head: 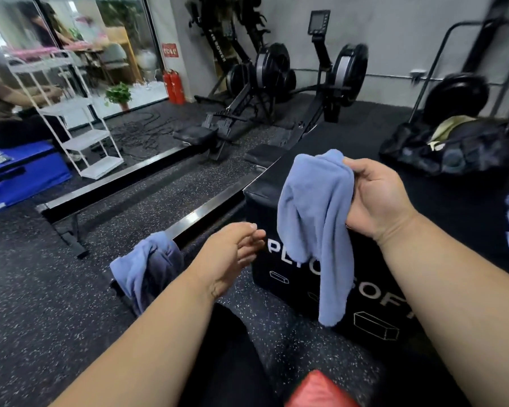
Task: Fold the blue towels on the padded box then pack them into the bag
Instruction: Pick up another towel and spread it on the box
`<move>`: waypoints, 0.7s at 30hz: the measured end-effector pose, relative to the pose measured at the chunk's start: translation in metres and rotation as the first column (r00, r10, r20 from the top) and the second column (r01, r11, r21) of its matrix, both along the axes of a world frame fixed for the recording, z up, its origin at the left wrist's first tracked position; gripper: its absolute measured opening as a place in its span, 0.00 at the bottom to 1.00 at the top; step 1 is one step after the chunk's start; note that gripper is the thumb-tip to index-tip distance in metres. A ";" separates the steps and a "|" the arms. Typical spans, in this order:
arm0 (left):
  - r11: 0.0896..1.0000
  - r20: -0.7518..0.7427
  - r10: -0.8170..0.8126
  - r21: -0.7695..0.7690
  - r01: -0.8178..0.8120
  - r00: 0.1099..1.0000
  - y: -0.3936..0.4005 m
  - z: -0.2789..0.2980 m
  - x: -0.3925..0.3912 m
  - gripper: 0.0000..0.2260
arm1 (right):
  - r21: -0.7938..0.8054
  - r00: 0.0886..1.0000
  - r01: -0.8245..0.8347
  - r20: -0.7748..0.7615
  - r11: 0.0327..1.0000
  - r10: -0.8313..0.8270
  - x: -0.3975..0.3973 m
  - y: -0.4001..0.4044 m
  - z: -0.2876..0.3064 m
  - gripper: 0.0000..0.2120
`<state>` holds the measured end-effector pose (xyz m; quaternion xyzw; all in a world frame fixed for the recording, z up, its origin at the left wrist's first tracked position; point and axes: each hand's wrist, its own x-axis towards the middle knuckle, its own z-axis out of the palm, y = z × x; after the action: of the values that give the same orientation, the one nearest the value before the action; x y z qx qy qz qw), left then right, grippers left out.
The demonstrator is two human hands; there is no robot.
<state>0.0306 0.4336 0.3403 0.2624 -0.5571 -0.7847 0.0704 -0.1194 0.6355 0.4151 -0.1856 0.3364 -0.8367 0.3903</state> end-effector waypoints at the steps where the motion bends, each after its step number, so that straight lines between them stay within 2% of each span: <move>1: 1.000 0.055 -0.001 -0.003 0.001 0.999 0.004 -0.006 0.001 0.05 | -0.005 1.000 0.008 0.016 1.000 -0.007 0.000 0.006 0.005 0.18; 4: 0.996 0.193 -0.089 0.020 0.087 0.977 0.023 -0.020 0.003 0.10 | -0.034 1.000 0.010 0.011 0.999 -0.010 0.002 0.019 0.020 0.18; 5: 0.990 0.202 -0.139 0.051 0.131 0.970 0.030 -0.025 0.003 0.13 | -0.053 1.000 0.009 -0.015 0.999 -0.009 0.005 0.023 0.025 0.21; 7: 0.973 0.159 -0.219 0.111 0.203 0.963 0.045 -0.029 0.004 0.21 | -0.085 0.998 0.003 -0.068 0.996 -0.008 0.010 0.028 0.033 0.27; 10: 0.966 0.040 -0.240 0.109 0.234 0.970 0.053 -0.028 0.003 0.23 | -0.082 0.994 0.030 -0.103 0.996 -0.038 0.012 0.035 0.036 0.22; 12: 0.973 -0.046 -0.211 0.084 0.214 0.976 0.057 -0.022 0.000 0.25 | -0.051 0.988 0.082 -0.124 0.995 -0.088 0.012 0.039 0.036 0.15; 14: 0.992 -0.107 -0.110 0.051 0.116 0.988 0.058 -0.015 -0.003 0.29 | -0.026 0.980 0.139 -0.138 0.990 -0.141 0.010 0.043 0.036 0.07; 16: 1.000 -0.155 -0.010 0.000 0.010 0.988 0.053 -0.005 -0.002 0.34 | -0.015 0.971 0.175 -0.161 0.984 -0.175 0.009 0.048 0.037 0.03; 19: 0.998 -0.230 0.033 -0.049 -0.045 0.973 0.033 0.015 0.001 0.30 | 0.103 0.920 0.331 -0.254 0.938 -0.297 0.004 0.055 0.032 0.09; 21: 0.996 -0.273 0.073 -0.022 -0.082 0.959 0.018 0.029 0.003 0.24 | 0.213 0.839 0.492 -0.376 0.844 -0.395 -0.001 0.061 0.025 0.11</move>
<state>0.0335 0.4519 0.3696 0.1726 -0.5443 -0.8007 0.1810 -0.1209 0.6967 0.4402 -0.1718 0.5521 -0.8024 0.1478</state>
